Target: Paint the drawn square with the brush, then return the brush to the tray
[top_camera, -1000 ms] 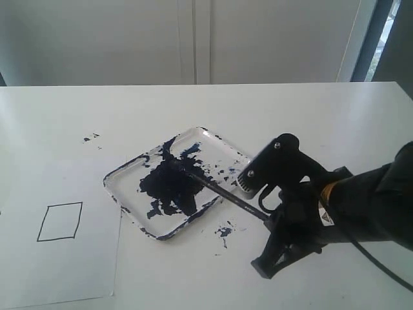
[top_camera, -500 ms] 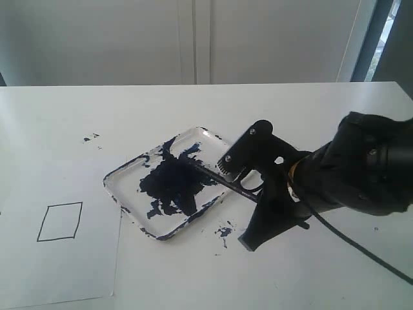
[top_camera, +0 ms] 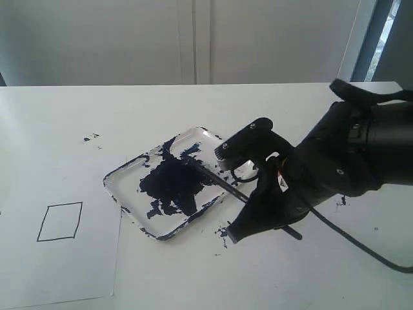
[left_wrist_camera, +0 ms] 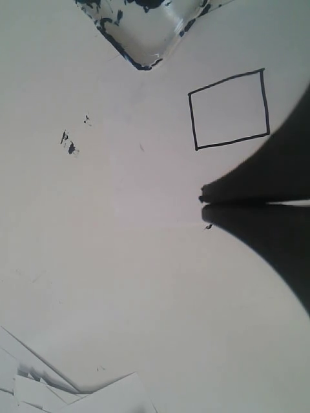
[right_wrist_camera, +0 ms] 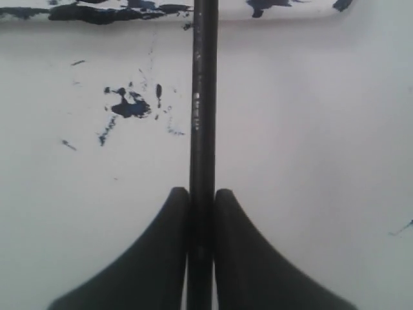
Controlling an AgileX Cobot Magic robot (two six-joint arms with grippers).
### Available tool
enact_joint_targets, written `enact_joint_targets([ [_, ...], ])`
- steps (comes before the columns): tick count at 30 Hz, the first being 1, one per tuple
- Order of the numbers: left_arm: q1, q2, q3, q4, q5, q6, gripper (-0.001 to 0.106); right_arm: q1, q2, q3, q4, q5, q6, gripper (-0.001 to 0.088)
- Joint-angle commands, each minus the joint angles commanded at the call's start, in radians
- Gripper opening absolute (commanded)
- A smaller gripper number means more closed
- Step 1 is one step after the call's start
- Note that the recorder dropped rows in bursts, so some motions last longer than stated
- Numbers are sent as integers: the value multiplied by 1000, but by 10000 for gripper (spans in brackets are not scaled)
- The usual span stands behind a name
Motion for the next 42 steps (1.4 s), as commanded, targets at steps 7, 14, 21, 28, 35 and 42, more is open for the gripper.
enact_joint_targets([
  [7, 0, 0, 0, 0, 1, 0, 0, 0, 0, 0, 136, 4, -5, 0],
  [14, 0, 0, 0, 0, 17, 0, 0, 0, 0, 0, 295, 1, -130, 0],
  [21, 0, 6, 2, 95, 107, 6, 0, 0, 0, 0, 234, -44, -93, 0],
  [28, 0, 71, 2, 98, 103, 133, 395, 0, -98, 0, 236, -10, -240, 0],
  [35, 0, 165, 2, 7, 105, 126, 470, 0, -130, 2, 253, -1, -250, 0],
  [42, 0, 212, 2, -11, 101, 126, 470, 0, -57, 14, 310, -56, -198, 0],
])
